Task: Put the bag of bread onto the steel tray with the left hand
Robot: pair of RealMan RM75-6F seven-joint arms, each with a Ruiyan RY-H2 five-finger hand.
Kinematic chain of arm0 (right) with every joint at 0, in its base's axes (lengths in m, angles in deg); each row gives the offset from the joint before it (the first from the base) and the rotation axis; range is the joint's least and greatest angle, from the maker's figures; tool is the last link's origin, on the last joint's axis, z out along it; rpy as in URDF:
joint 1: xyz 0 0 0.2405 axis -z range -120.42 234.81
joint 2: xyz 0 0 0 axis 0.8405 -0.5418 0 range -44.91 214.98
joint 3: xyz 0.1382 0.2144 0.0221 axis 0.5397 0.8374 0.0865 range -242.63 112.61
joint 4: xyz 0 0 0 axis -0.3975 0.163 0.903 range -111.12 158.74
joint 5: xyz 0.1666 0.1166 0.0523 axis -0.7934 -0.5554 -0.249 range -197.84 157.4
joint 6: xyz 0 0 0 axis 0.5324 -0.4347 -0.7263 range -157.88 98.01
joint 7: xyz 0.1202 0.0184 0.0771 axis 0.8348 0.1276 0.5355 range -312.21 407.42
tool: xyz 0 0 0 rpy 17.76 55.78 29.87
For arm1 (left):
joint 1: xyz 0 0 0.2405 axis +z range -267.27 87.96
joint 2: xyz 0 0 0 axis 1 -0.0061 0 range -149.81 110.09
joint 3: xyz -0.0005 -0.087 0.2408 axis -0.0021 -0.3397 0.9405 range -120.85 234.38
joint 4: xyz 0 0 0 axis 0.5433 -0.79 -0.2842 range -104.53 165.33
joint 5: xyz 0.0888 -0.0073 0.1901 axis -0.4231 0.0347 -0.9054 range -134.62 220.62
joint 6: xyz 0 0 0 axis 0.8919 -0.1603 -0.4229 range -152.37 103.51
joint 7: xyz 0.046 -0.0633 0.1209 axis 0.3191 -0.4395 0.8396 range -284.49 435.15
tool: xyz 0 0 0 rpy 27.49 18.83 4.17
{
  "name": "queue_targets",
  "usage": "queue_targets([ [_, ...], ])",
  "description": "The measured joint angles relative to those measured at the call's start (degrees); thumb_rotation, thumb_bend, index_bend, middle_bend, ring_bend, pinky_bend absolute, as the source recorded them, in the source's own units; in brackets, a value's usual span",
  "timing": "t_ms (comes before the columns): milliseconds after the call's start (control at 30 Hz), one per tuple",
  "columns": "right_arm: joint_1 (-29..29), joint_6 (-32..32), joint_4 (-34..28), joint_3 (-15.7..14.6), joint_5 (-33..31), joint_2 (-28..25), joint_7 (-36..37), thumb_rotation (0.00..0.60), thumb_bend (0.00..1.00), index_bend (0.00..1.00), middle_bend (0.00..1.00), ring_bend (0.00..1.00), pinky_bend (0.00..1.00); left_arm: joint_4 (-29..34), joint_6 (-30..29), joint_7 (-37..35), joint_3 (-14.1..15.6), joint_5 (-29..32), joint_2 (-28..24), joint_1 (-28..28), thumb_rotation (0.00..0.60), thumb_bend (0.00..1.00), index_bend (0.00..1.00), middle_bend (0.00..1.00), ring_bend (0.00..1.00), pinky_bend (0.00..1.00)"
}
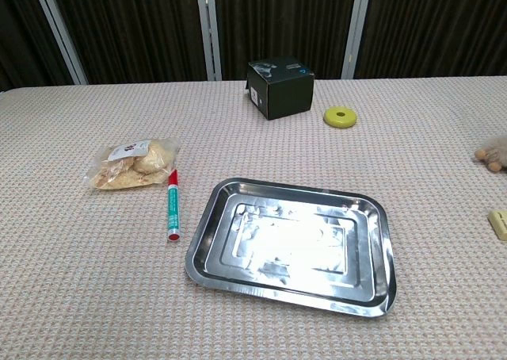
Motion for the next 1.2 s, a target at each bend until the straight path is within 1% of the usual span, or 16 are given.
queue_targets([
  [367, 0.4, -0.8, -0.6, -0.4, 0.7, -0.4, 0.2, 0.600, 0.02, 0.18, 0.18, 0.05, 0.16, -0.9, -0.9, 0.3, -0.6, -1.5, 0.7, 0.9, 0.587, 0.09, 0.19, 0.01, 0.00, 0.00],
  [567, 0.7, -1.3, -0.8, -0.6, 1.0, -0.6, 0.2, 0.600, 0.02, 0.18, 0.18, 0.05, 0.16, -1.9, -1.4, 2.3, -0.7, -2.9, 0.8, 1.1, 0.600, 0.09, 0.19, 0.00, 0.00, 0.00],
  [767, 1.2, -1.9, -0.9, -0.8, 1.0, -0.7, 0.5, 0.600, 0.02, 0.18, 0.18, 0.05, 0.16, -0.5, 1.7, 6.6, -0.2, -3.5, -0.7, 0.1, 0.600, 0.09, 0.19, 0.00, 0.00, 0.00],
  [1000, 1.6, -2.3, -0.8, -0.9, 1.0, -0.9, 0.7, 0.600, 0.02, 0.18, 0.18, 0.05, 0.16, -0.4, 2.0, 7.2, -1.4, -3.7, 0.0, -0.4, 0.600, 0.09, 0.18, 0.00, 0.00, 0.00],
  [1133, 1.5, -2.2, -0.7, -0.9, 1.1, -0.8, 0.8, 0.600, 0.02, 0.18, 0.18, 0.05, 0.16, -0.7, 3.9, 7.6, -1.9, -3.3, 0.3, -1.4, 0.599, 0.07, 0.14, 0.00, 0.00, 0.00],
  [1200, 1.4, -2.1, -0.6, -0.9, 1.1, -0.7, 0.9, 0.600, 0.02, 0.18, 0.18, 0.05, 0.16, -0.9, 5.9, 7.7, -2.5, -2.6, 0.4, -2.5, 0.599, 0.06, 0.11, 0.00, 0.00, 0.00],
])
